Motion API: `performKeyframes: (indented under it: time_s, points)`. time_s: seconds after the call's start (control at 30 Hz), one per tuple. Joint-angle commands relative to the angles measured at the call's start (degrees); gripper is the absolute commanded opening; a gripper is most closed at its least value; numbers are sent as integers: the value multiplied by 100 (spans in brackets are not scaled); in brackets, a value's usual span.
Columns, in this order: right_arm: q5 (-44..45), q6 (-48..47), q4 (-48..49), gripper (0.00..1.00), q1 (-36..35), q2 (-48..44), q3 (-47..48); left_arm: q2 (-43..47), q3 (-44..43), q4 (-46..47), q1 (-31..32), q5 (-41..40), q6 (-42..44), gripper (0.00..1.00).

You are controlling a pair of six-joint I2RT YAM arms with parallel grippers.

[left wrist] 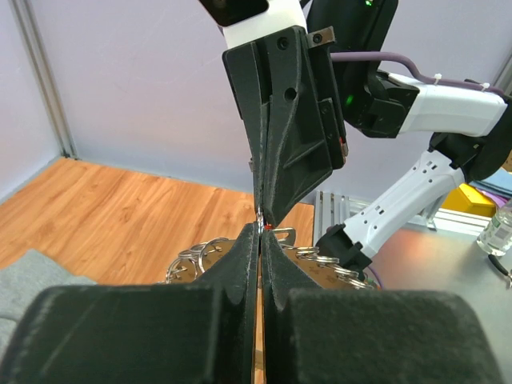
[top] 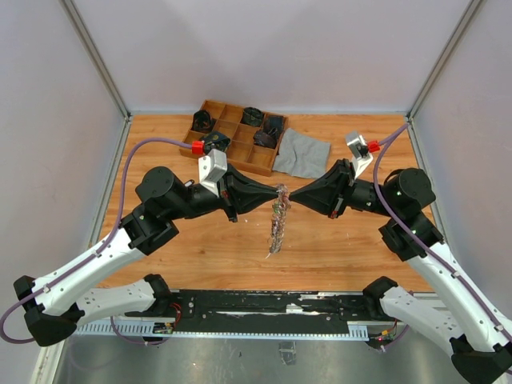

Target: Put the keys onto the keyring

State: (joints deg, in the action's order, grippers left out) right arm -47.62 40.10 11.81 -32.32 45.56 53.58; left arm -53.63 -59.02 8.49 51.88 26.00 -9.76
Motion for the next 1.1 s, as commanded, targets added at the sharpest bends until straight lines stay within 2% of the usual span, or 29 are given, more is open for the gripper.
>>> performKeyframes:
  time_s: [0.0,0.33,1.07]
  points:
    - [133,-428,-442,1,-77,-100,338,76,-29,405,-11,-25,-44,1]
    - [188,-843,-1487,1,-81,36,827,65,-45,332,-11,-46,0,1]
    - [341,-1136,-1692,1,-241,65,807,31,-74,340,-11,19,-26,1]
